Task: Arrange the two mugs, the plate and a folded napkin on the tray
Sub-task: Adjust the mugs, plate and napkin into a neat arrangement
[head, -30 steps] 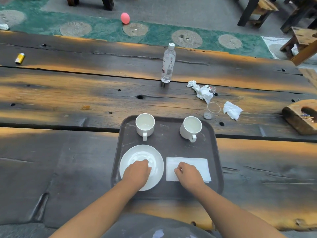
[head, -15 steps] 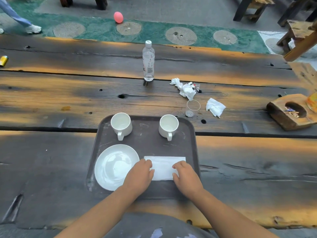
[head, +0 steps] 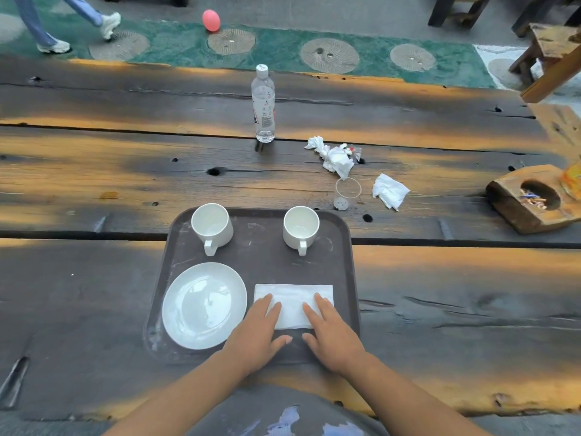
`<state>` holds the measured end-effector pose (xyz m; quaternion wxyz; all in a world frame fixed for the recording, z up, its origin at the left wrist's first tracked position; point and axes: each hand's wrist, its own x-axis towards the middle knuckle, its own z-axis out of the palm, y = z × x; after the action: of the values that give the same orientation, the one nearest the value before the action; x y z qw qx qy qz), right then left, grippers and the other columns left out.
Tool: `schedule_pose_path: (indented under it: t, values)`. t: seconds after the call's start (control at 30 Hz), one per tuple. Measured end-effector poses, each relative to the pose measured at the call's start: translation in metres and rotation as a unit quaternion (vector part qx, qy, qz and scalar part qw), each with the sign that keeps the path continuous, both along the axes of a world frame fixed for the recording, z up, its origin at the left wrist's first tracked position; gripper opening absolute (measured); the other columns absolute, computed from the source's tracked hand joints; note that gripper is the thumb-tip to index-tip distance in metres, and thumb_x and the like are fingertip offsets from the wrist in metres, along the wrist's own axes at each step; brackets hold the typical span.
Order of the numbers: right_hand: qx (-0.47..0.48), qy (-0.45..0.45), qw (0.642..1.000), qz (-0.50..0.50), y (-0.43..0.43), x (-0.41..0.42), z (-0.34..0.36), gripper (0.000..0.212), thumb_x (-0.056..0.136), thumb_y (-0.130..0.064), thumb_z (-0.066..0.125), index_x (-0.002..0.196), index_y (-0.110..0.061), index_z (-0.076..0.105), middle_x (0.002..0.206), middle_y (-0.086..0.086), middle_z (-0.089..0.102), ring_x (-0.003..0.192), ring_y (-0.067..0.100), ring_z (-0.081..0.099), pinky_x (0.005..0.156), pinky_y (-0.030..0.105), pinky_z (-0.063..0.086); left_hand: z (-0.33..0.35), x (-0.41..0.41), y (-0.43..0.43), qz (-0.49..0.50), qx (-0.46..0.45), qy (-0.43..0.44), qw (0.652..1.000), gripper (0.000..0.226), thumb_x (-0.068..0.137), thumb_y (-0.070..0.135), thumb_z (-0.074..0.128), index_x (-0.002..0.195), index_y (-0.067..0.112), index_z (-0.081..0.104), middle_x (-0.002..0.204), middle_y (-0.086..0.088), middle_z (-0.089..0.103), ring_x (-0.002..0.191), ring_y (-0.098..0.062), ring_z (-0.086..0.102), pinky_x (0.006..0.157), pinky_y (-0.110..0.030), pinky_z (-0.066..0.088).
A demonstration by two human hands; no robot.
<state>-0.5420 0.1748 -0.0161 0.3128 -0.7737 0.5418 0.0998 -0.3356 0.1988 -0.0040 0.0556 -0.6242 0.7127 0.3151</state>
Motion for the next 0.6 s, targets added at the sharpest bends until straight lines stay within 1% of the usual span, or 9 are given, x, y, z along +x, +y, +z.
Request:
schedule_pose_path:
  t: [0.13,0.33,0.6]
  values:
    - [-0.002,0.006,1.0,0.017,0.002,-0.004,-0.008,0.068,0.104,-0.042,0.046,0.162,-0.023,0.016,0.171,0.005,-0.01,0.159,0.022,-0.005,0.127,0.036,0.02,-0.005,-0.005,0.006,-0.031,0.01,-0.03,0.999,0.081,0.1,0.058,0.043,0.16,0.011,0.018,0.169,-0.012,-0.007,0.157,-0.026,-0.007,0.127,-0.036,0.011]
    - [-0.02,0.01,0.999,0.028,0.004,-0.006,-0.015,0.068,0.104,-0.04,0.045,0.162,-0.024,0.015,0.171,0.006,-0.01,0.159,0.023,-0.006,0.128,0.037,0.016,-0.008,-0.008,0.009,-0.042,0.005,-0.041,0.998,0.085,0.099,0.058,0.044,0.16,0.007,0.014,0.168,-0.017,-0.011,0.155,-0.032,-0.012,0.127,-0.038,0.001]
    - [-0.034,0.016,0.999,0.035,0.003,-0.012,-0.017,0.068,0.103,-0.036,0.045,0.163,-0.023,0.014,0.171,0.009,-0.009,0.159,0.025,-0.005,0.129,0.037,0.01,-0.009,-0.01,0.008,-0.046,0.002,-0.036,0.998,0.085,0.099,0.058,0.043,0.16,0.008,0.014,0.168,-0.017,-0.011,0.156,-0.032,-0.011,0.127,-0.038,0.001]
